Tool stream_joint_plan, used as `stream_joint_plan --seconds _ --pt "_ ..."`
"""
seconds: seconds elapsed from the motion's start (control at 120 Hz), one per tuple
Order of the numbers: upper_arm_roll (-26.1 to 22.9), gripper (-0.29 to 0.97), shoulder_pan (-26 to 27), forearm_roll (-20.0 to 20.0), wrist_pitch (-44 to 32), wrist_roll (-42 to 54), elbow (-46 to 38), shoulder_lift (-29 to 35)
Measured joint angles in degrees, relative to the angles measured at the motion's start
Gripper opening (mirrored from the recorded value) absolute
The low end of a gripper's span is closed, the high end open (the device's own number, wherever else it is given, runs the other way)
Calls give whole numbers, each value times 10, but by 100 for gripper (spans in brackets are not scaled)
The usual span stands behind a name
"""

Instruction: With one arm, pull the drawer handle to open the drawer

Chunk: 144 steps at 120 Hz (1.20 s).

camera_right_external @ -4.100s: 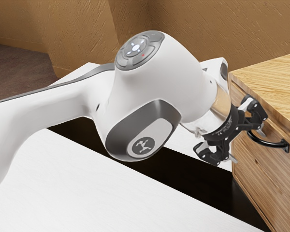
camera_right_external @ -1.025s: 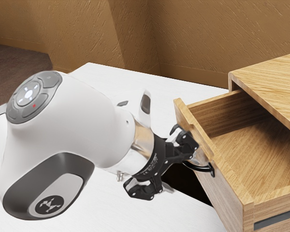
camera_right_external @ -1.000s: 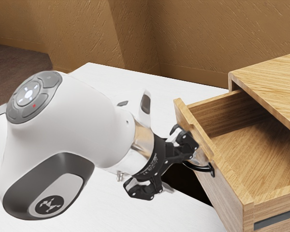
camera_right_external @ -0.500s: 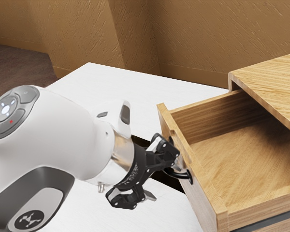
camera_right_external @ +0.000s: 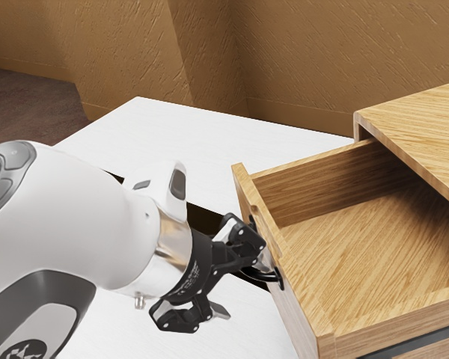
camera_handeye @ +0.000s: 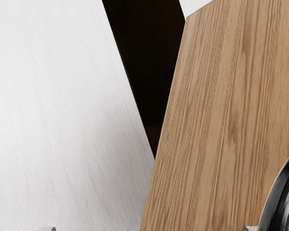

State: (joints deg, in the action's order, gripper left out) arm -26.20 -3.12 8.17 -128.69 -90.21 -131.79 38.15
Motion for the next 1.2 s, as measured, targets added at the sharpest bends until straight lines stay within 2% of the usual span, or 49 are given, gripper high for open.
stream_joint_plan --seconds 1.2 --pt "-1 48 1 -8 -3 2 49 7"
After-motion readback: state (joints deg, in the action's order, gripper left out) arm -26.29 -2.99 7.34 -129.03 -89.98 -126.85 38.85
